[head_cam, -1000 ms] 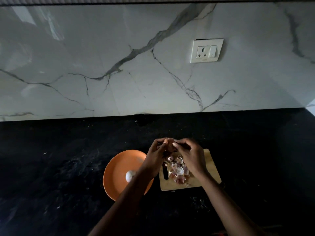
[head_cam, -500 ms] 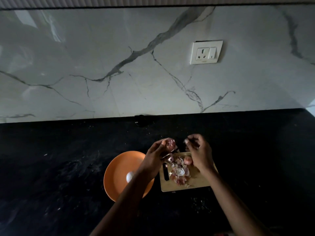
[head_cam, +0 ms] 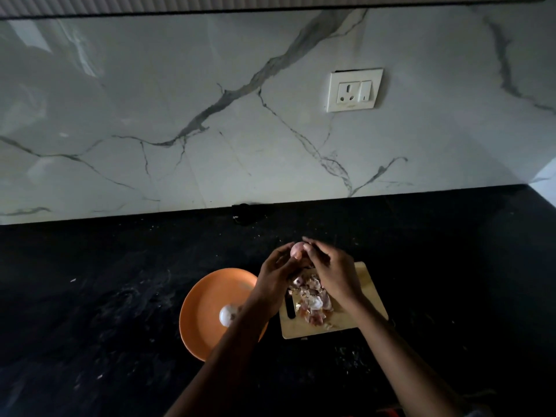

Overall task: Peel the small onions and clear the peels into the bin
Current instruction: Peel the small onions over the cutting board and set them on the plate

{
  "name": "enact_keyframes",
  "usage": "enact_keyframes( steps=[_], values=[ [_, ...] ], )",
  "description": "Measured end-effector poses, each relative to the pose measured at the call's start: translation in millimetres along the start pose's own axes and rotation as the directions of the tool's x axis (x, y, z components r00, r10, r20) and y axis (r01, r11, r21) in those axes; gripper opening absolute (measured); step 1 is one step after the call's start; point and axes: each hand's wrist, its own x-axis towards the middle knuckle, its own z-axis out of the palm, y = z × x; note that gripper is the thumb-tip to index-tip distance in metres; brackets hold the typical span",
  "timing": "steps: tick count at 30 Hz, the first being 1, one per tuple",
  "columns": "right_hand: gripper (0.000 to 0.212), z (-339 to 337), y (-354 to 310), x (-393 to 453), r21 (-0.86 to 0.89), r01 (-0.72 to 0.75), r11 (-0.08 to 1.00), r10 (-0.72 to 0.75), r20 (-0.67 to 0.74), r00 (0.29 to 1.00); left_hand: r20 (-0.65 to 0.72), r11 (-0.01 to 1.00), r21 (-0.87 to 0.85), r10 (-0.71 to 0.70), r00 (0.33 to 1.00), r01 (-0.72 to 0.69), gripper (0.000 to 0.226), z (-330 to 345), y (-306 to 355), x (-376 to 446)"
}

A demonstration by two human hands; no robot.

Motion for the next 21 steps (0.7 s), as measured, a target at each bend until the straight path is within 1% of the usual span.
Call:
enact_keyframes(
  steps=[3,6,11,13,15,18,21],
  values=[
    [0.031,2,4,0,-0.051,0.051,0.997,-0.053,-0.041,0.998,-0.023,0.999,0.03,0.02,1.0,-0.019,0.045,0,0,0],
    [0.03,4,6,1,-0.116,0.082,0.99,-0.087,-0.041,0.995,-0.037,0.999,0.041,0.03,0.999,-0.028,0.045,-3,-2,1],
    [0.032,-3,8,3,-0.149,0.133,0.98,-0.126,0.053,0.991,-0.032,0.994,0.102,0.036,0.999,-0.032,0.046,-10,-2,2],
    [0.034,-8,10,3,-0.141,0.14,0.98,-0.127,0.098,0.987,-0.027,0.991,0.128,0.029,0.999,-0.025,0.039,-13,-1,3],
    [0.035,-11,9,3,-0.12,0.13,0.984,-0.117,0.11,0.987,-0.021,0.989,0.148,0.024,1.0,-0.021,0.032,-14,-2,3],
    [0.033,-10,8,2,-0.111,0.133,0.985,-0.126,0.072,0.989,-0.018,0.985,0.168,0.034,0.999,-0.031,0.028,-12,0,2],
    [0.03,-4,9,-1,-0.135,0.14,0.981,-0.141,-0.003,0.99,-0.038,0.983,0.175,0.054,0.998,-0.047,0.031,-10,0,3]
  ],
)
